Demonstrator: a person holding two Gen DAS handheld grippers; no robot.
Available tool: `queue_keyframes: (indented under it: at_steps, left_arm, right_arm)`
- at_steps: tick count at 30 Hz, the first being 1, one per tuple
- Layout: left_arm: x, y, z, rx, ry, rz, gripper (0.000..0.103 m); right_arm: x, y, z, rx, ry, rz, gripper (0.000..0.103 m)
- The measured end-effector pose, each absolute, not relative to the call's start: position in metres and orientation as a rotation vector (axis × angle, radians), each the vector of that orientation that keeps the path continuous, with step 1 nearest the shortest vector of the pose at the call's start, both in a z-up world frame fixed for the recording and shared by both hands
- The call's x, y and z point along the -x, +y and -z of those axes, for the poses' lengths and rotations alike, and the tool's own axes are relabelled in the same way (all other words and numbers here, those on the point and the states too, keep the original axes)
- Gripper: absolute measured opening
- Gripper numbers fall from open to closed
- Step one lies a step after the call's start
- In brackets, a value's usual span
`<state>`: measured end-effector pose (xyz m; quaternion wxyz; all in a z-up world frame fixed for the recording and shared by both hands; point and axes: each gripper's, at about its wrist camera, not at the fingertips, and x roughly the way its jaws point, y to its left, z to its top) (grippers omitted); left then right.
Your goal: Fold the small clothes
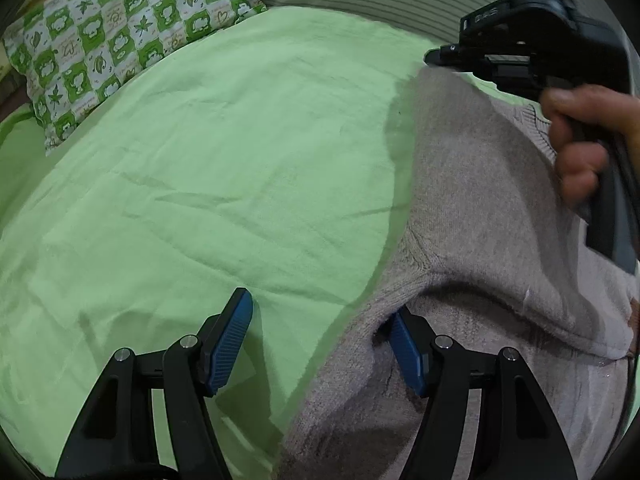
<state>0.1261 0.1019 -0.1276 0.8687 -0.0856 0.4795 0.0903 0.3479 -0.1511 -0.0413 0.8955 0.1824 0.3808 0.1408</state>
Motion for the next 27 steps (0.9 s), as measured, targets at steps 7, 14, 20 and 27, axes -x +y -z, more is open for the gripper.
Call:
queue_keyframes:
  at_steps: [7,14,20,27]
  left_arm:
    - [-0.116,0.110,0.121,0.193,1.001,-0.151,0.065]
    - [-0.090,0.112,0.073,0.279,0.879,-0.095,0.060]
    - [-0.128,0.080,0.061,0.285,0.865,0.014,0.061]
    - [-0.195,0.058,0.077,0.294,0.912,0.082,0.062]
  right_arm:
    - [-0.326,-0.186,0.035,-0.483,0.762,-0.203,0.003]
    - [-0.256,-0.178,0.015,-0.465,0.759,-0.400,0.003]
    - [-0.202,-0.167,0.044,-0.426,0.851,-0.349,0.003]
    - [-0.150,-0.234,0.074,-0.521,0.894,-0.086,0.003]
